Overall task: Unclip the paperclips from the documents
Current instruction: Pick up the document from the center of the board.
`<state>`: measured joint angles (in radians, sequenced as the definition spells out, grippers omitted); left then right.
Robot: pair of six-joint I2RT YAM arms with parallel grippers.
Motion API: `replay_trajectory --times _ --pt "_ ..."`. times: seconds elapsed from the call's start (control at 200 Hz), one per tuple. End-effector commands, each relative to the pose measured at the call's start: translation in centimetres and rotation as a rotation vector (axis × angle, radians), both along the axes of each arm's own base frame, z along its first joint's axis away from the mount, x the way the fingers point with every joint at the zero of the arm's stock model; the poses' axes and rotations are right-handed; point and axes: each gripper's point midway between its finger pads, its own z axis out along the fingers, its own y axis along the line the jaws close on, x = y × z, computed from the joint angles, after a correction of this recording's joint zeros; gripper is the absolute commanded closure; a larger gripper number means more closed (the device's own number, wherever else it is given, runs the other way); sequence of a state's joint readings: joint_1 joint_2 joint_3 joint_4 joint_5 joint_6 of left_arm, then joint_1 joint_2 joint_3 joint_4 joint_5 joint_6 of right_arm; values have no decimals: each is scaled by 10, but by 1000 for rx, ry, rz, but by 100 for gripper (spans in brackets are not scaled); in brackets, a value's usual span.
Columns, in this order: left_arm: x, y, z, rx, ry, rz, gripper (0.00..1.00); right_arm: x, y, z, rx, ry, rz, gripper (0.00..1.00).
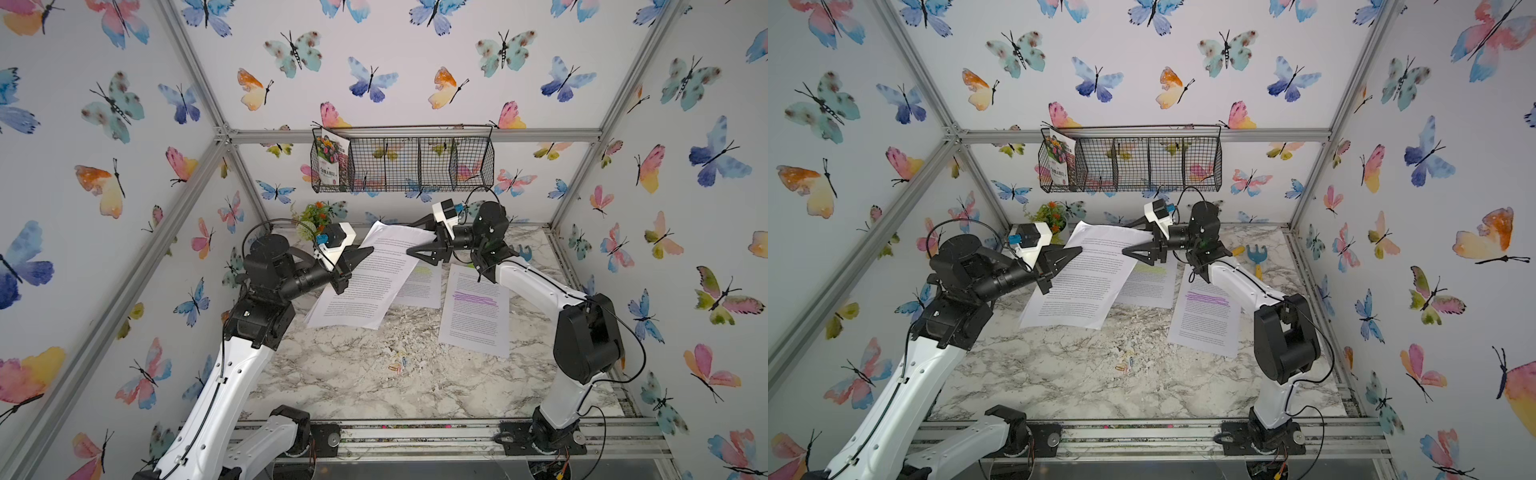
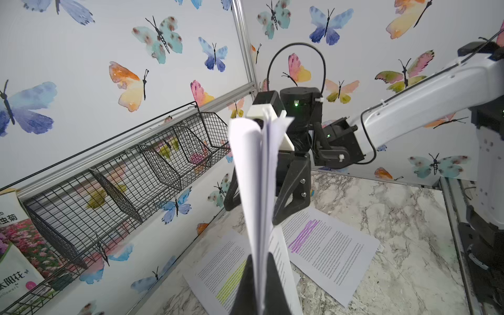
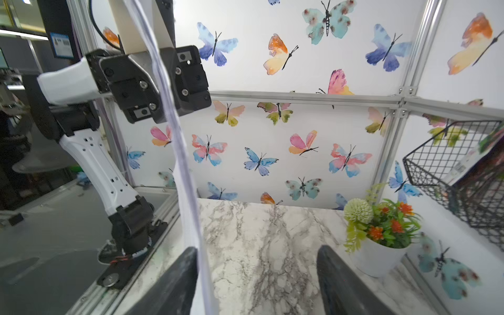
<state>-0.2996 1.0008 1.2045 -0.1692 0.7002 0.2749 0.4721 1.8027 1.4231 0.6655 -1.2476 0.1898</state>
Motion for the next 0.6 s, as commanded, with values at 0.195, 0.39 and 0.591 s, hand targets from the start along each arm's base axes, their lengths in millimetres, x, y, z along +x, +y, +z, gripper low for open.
replay_trajectory --times 0.195,0.39,0.591 --pt "18 10 26 -80 -2 40 100 -5 -3 8 54 56 12 74" --pt "27 13 38 -141 2 50 100 -7 -4 21 137 77 -18 26" --pt "25 11 55 -196 -12 21 100 -3 9 31 242 104 3 25"
